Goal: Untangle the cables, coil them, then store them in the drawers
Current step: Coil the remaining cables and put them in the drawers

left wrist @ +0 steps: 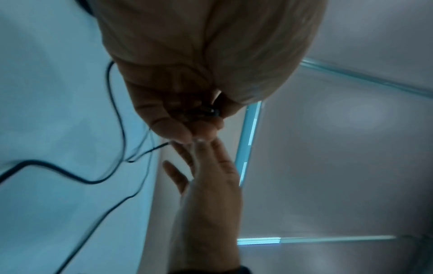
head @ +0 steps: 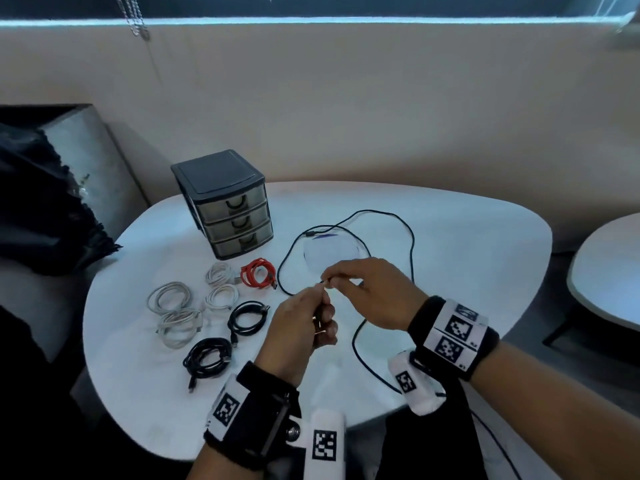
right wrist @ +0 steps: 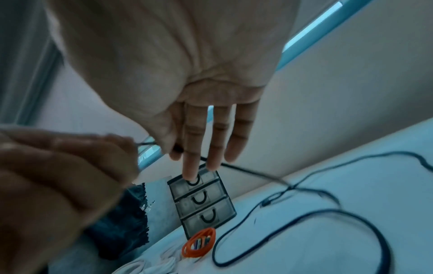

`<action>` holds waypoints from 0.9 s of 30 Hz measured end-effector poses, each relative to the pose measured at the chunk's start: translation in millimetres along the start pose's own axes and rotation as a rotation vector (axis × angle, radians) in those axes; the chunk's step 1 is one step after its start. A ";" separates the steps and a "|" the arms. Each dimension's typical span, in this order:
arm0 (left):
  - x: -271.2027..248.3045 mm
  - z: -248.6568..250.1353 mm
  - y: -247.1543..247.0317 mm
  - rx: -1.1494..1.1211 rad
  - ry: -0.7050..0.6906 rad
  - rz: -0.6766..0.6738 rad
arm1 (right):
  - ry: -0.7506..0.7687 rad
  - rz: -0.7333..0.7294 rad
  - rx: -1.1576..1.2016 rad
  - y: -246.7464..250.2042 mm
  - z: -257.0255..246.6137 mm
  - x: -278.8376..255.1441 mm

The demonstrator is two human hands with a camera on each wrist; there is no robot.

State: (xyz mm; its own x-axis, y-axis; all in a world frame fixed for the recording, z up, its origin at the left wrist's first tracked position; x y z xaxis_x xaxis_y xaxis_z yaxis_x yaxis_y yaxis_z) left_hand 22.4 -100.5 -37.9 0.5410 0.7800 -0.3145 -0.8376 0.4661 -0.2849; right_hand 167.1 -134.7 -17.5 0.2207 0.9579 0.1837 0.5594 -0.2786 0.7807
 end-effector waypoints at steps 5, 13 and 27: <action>-38.0 53.9 17.9 -0.202 -0.225 -0.060 | 0.085 0.134 -0.032 1.0 -16.5 -7.5; -38.2 91.0 52.6 -0.409 -0.444 0.003 | 0.084 -0.240 0.276 -16.2 -74.1 -51.7; -63.6 65.1 21.7 -0.100 -0.276 -0.263 | -0.018 0.202 0.439 47.7 -61.4 -24.7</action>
State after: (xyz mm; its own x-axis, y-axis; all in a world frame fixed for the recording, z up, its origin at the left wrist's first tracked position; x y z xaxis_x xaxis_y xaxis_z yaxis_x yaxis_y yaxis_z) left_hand -35.1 -112.9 34.9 0.6839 0.7288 0.0328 -0.6544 0.6328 -0.4140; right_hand 139.3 -167.4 51.9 0.3712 0.8812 0.2927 0.7874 -0.4658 0.4038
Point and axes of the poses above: each hand's wrist, its own x-axis towards the middle knuckle, its own y-axis out of the back of the hand, z = x × y, the point moved 3 cm from there along x, towards the middle knuckle, and after that the axes turned 4 degrees about z, right-handed, at the moved point
